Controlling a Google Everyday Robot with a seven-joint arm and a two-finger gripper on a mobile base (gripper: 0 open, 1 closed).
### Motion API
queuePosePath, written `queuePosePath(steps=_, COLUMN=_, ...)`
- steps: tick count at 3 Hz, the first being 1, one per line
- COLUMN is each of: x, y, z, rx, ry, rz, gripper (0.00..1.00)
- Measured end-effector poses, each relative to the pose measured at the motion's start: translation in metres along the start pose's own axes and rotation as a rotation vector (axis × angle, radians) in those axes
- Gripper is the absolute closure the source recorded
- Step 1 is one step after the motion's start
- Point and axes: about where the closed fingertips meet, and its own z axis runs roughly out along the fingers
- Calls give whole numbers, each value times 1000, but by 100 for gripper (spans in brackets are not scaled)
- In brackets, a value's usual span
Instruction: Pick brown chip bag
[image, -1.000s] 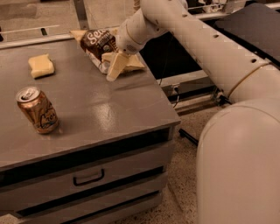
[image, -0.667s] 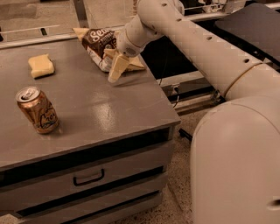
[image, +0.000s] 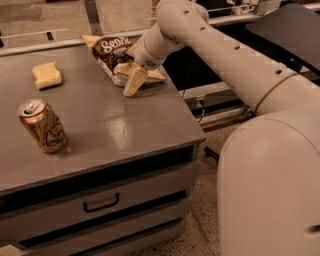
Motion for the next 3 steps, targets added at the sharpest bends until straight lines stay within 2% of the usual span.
queuePosePath(steps=1, x=-2, y=-2, z=-3, rx=0, ry=0, rz=0, gripper=64)
queuePosePath(steps=2, x=-1, y=2, z=-3, rx=-42, ry=-29, rz=-26, gripper=88)
queuePosePath(steps=3, x=-1, y=2, z=-3, rx=-42, ry=-29, rz=-26, gripper=100)
